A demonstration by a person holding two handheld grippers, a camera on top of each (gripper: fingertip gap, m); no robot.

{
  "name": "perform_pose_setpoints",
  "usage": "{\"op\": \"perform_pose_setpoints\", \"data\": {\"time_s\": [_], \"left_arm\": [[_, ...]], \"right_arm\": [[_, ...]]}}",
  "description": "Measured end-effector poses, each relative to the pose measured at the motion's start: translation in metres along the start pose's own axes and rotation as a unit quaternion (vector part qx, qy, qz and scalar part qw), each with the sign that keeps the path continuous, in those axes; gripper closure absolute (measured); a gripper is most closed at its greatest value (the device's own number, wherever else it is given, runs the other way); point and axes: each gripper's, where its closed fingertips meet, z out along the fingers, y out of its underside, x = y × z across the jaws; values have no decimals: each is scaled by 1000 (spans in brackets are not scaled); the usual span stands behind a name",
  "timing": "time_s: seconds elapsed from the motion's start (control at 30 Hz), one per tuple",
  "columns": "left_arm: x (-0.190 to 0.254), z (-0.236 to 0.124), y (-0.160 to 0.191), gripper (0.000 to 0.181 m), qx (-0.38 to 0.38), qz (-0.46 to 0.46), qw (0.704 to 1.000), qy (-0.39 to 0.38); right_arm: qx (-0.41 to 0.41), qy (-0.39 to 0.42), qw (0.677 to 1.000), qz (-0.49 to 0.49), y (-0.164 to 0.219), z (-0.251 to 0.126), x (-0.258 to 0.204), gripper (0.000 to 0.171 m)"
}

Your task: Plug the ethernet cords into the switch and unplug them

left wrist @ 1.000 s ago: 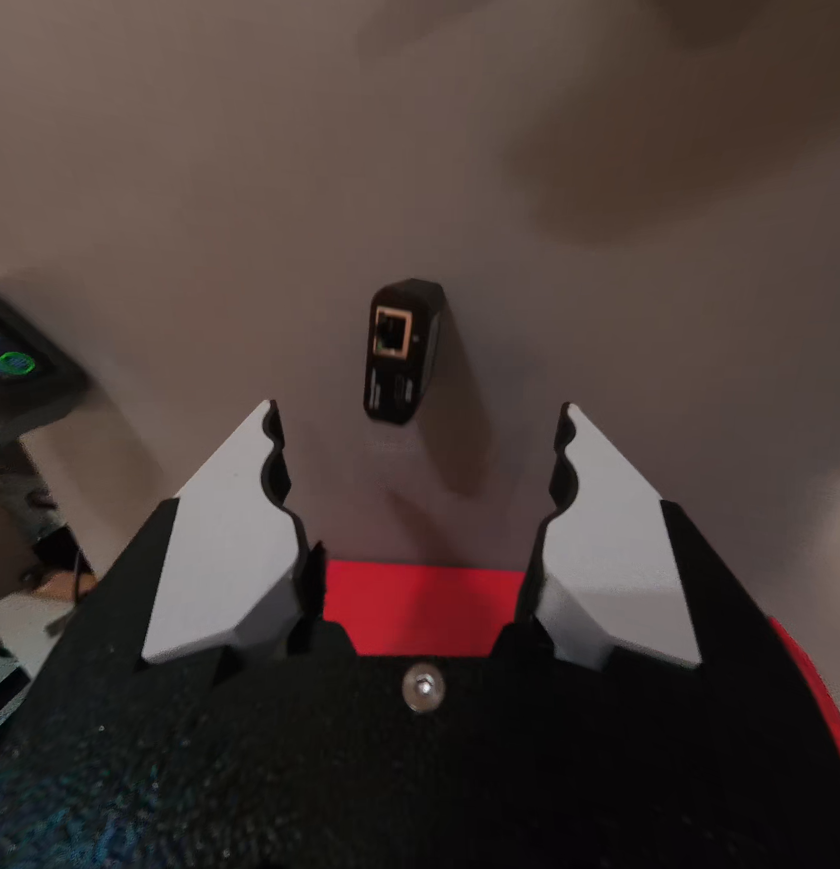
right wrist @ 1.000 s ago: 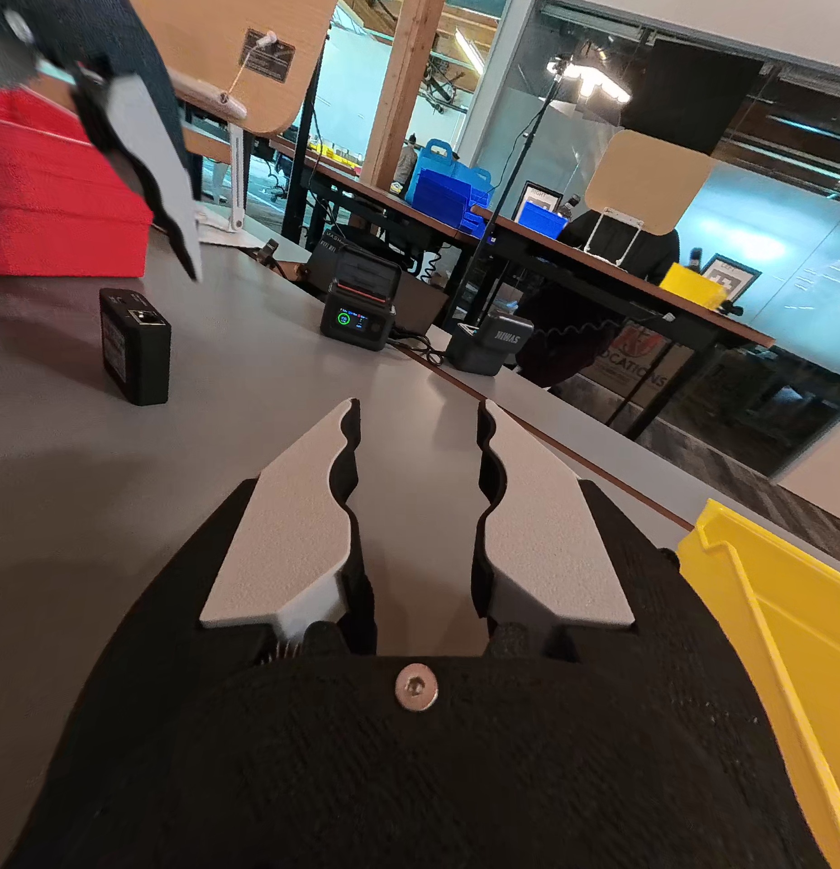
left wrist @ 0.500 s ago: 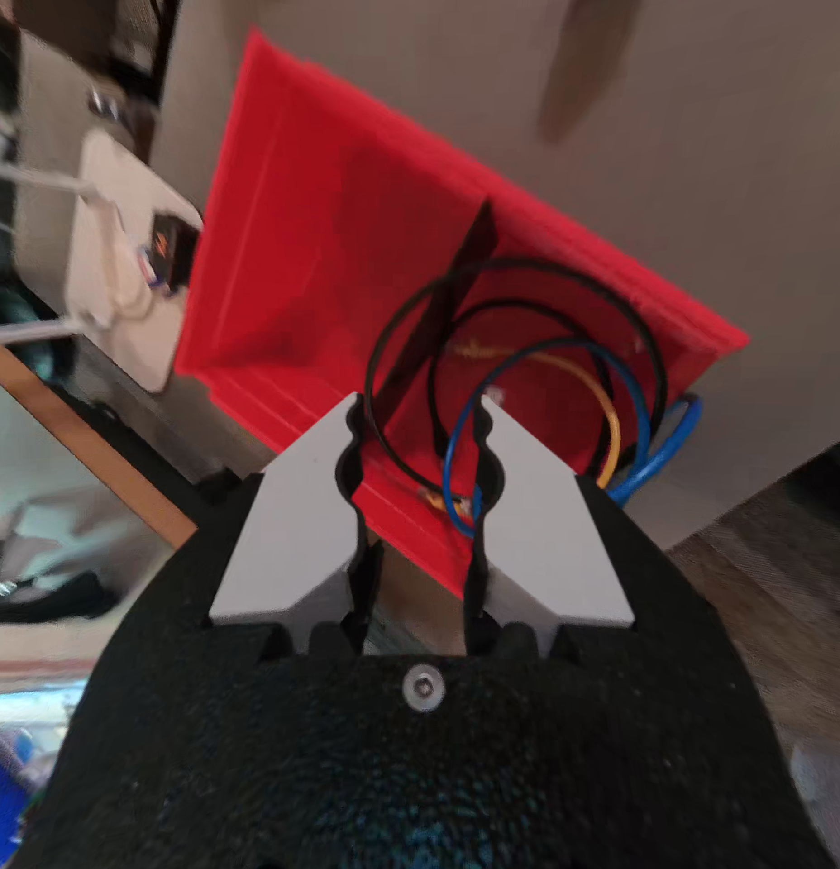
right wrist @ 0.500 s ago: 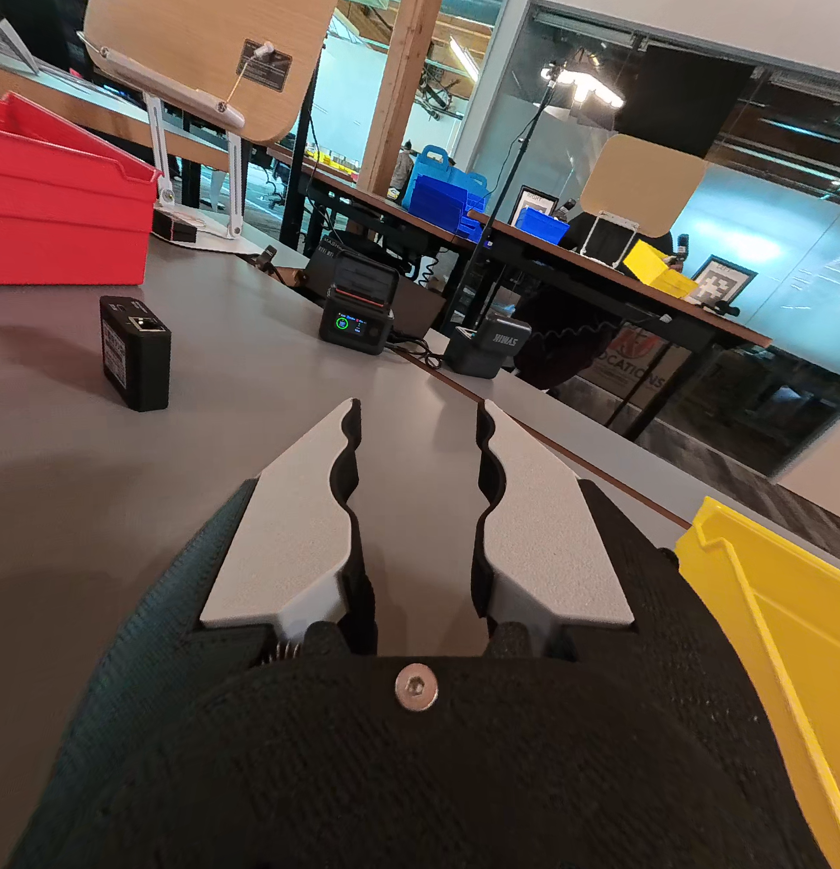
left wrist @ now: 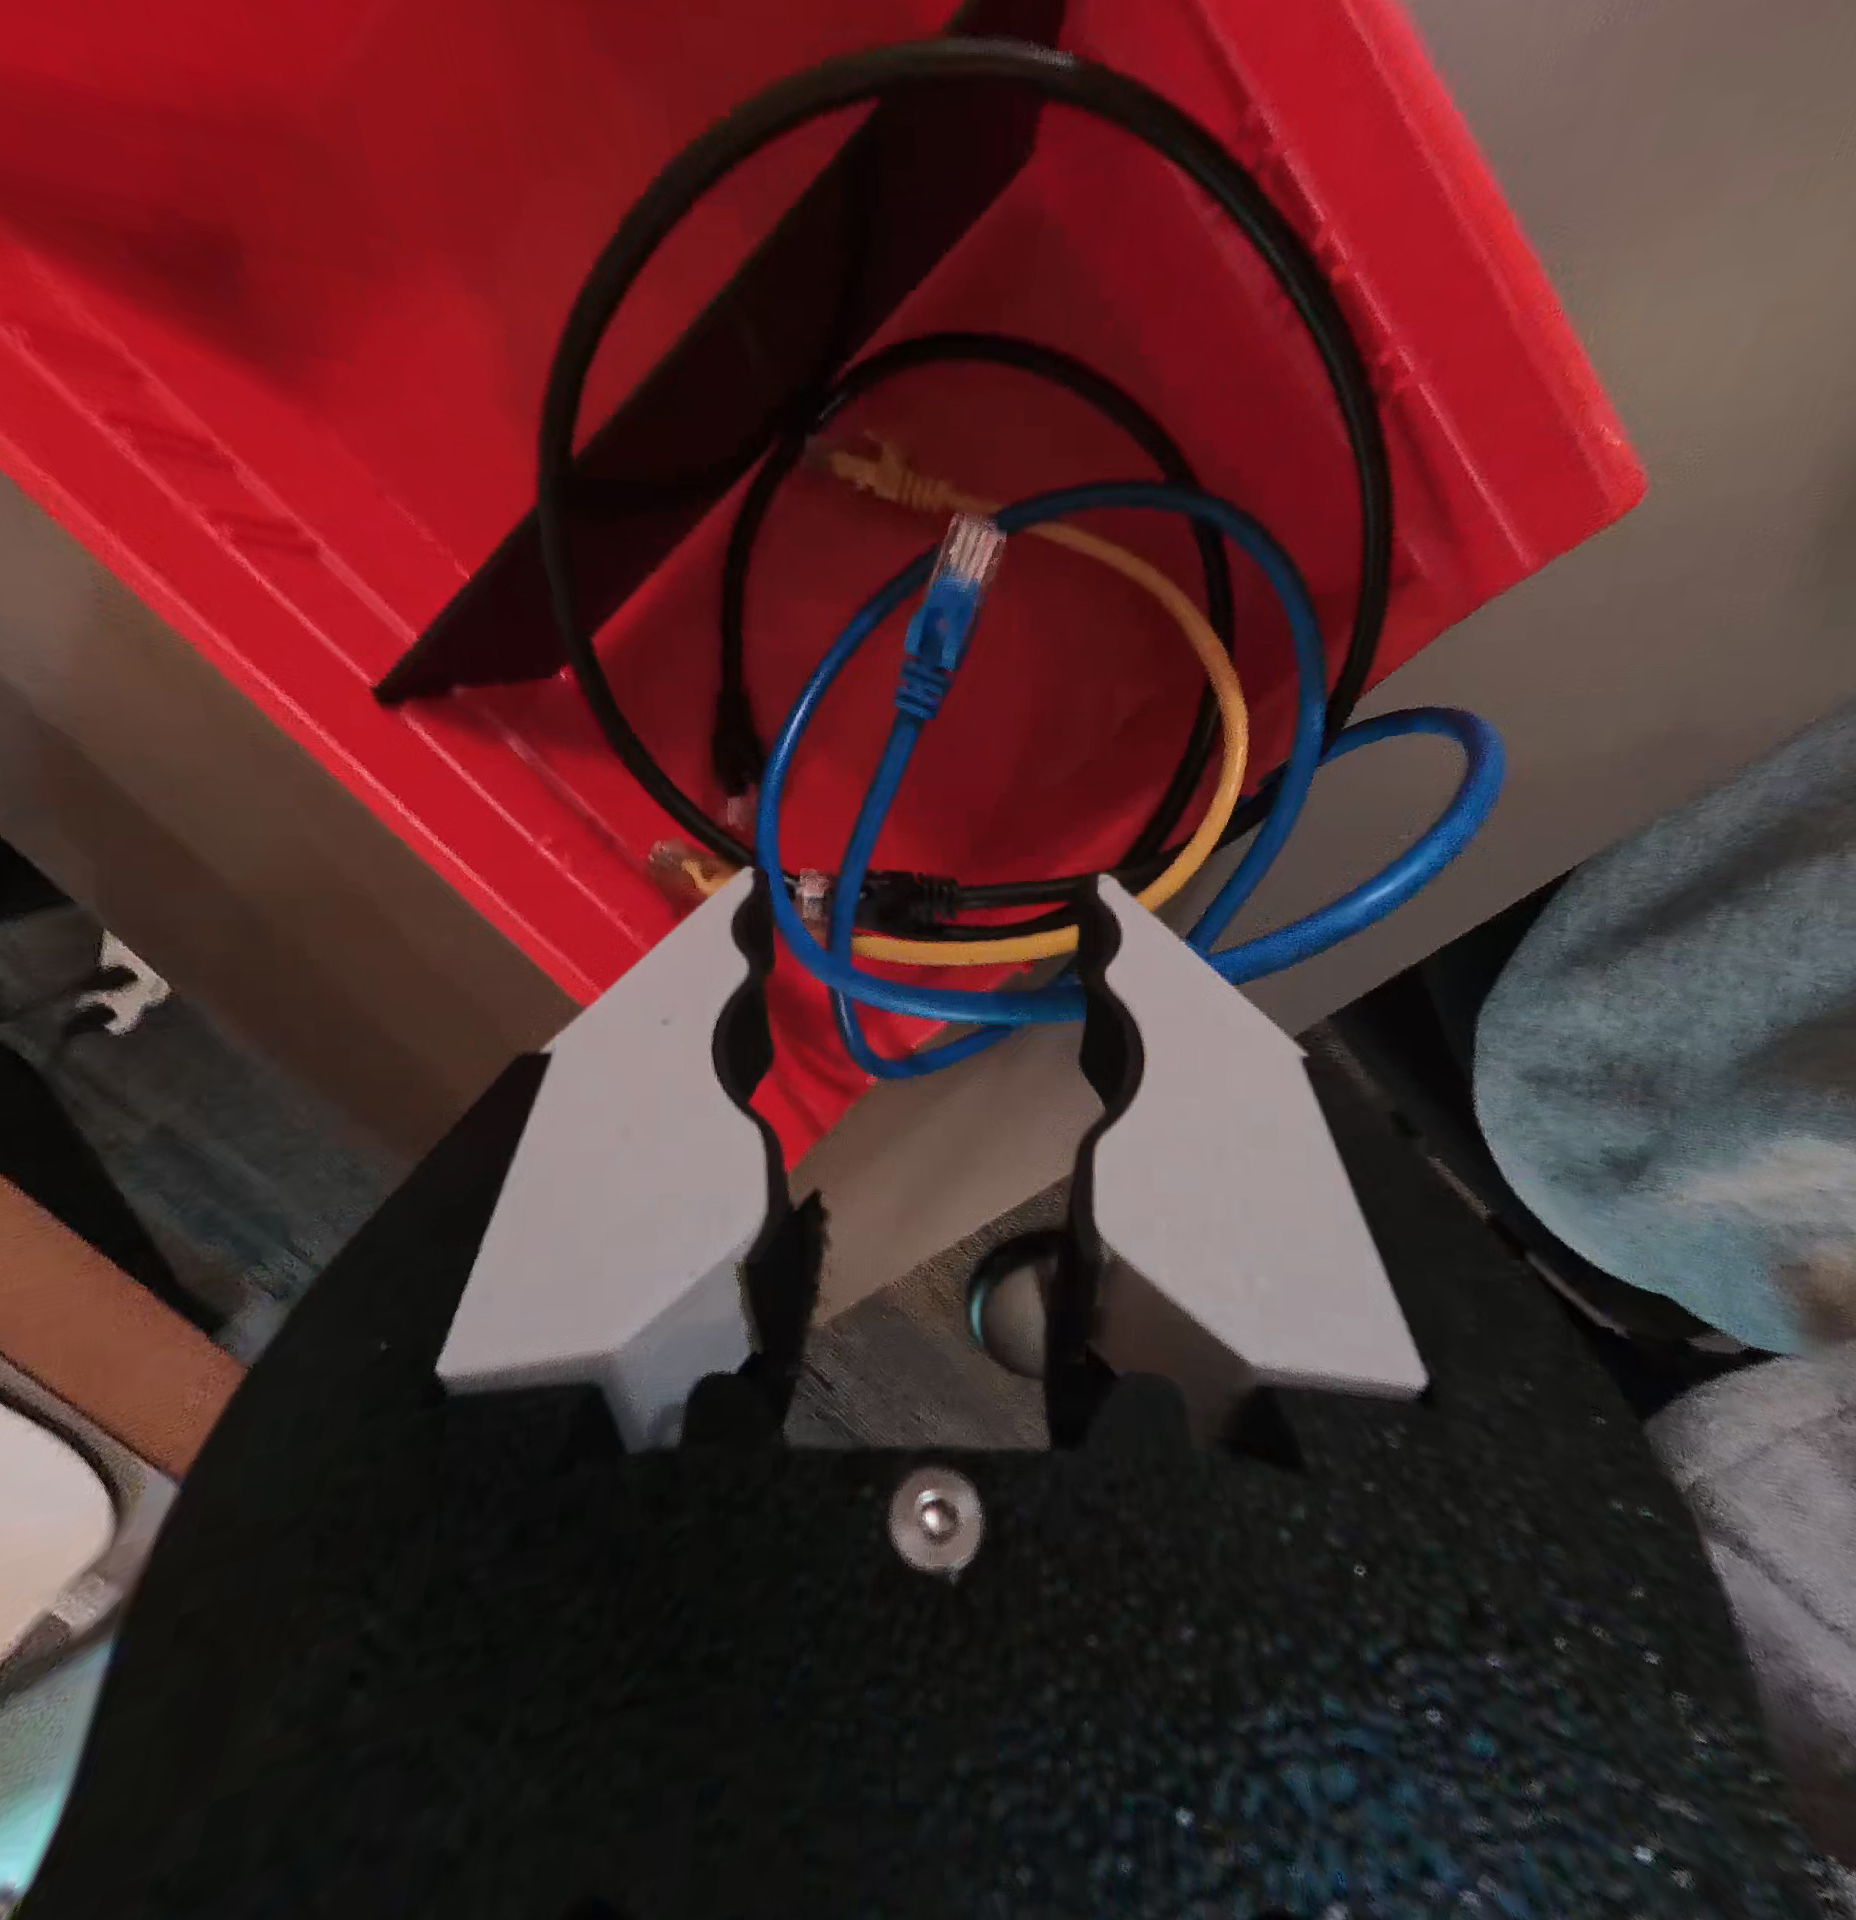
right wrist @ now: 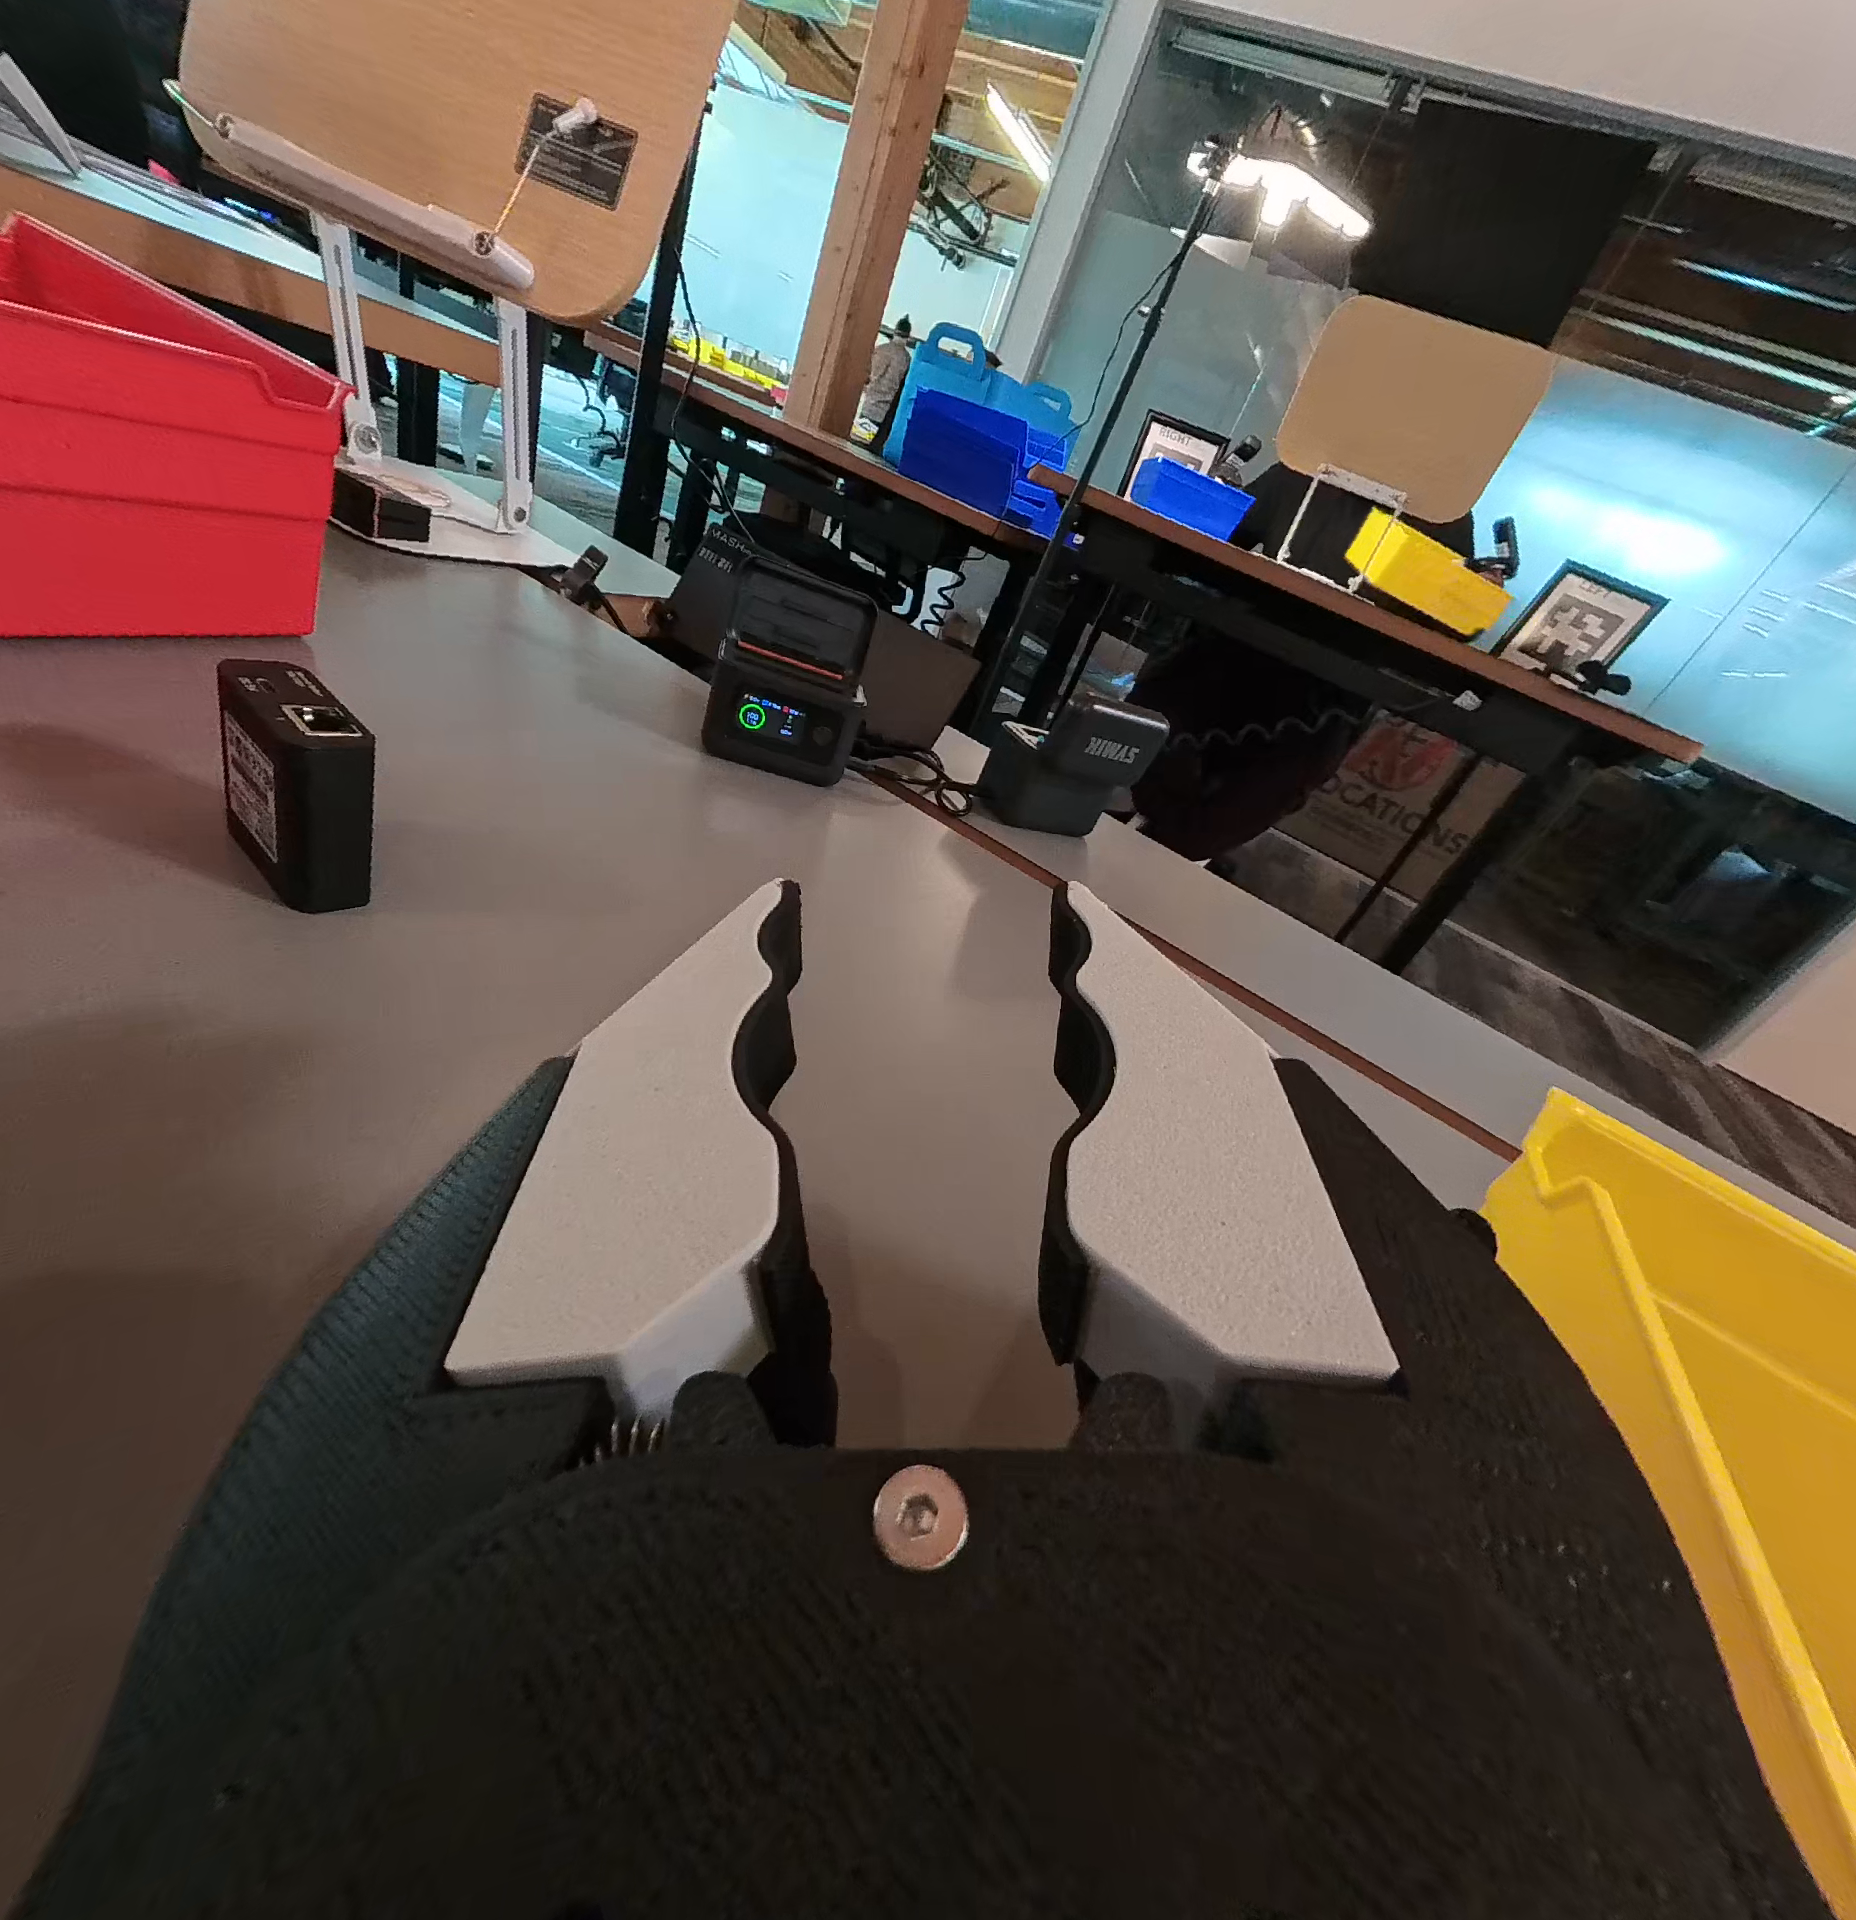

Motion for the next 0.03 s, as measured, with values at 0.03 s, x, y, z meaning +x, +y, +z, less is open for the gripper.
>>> {"op": "perform_pose_setpoints", "data": {"time_s": [0.03], "left_arm": [[-1, 0, 4, 123, -7, -18, 1000, -1]], "right_arm": [[0, 0, 1000, 0, 0, 0, 0, 124]]}}
